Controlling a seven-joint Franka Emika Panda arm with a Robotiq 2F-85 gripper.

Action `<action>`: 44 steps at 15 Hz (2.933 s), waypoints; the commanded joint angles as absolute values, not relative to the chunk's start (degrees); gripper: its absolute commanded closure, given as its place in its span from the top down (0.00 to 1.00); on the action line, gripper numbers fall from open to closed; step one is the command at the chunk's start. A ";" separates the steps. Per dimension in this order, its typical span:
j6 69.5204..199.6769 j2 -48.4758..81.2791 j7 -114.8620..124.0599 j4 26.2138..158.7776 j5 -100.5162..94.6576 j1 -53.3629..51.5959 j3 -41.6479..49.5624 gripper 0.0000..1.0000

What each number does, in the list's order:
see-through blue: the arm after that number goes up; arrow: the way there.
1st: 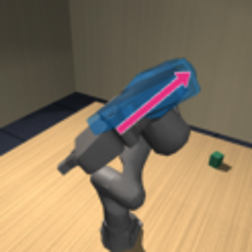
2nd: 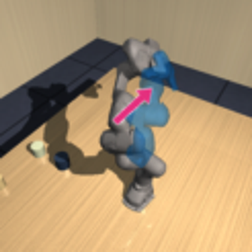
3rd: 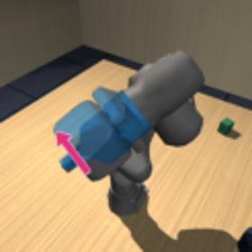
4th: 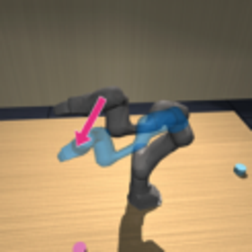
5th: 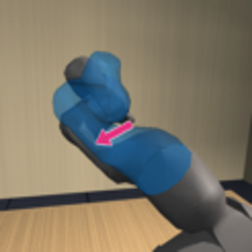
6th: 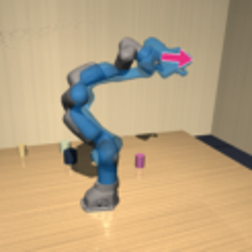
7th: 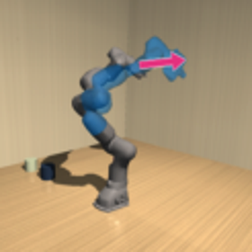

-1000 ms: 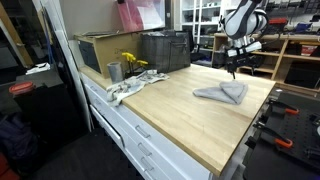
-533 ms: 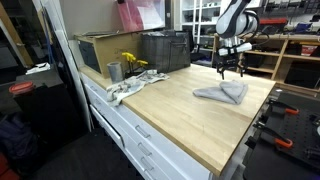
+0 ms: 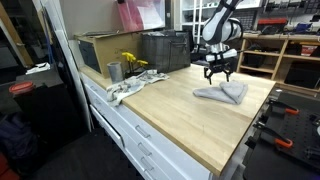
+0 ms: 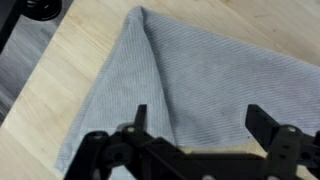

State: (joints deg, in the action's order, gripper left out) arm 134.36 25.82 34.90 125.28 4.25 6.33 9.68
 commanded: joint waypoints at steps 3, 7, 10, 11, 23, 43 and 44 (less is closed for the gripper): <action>134.97 32.25 29.68 118.42 9.22 6.76 8.21 0.74; 134.58 33.71 25.19 116.47 14.83 7.86 6.93 0.42; 135.14 34.44 22.77 116.12 17.34 7.87 6.48 0.70; 135.32 34.65 22.23 116.10 17.41 7.76 6.48 0.66; 137.65 37.92 19.57 116.20 16.91 7.20 5.91 0.26; 136.18 34.51 12.09 109.13 8.60 -3.30 -0.95 0.39; 136.13 34.02 11.38 109.58 8.14 -3.22 -0.79 0.46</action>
State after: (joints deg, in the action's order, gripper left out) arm 138.07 36.94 14.80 107.95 9.62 -3.73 -0.73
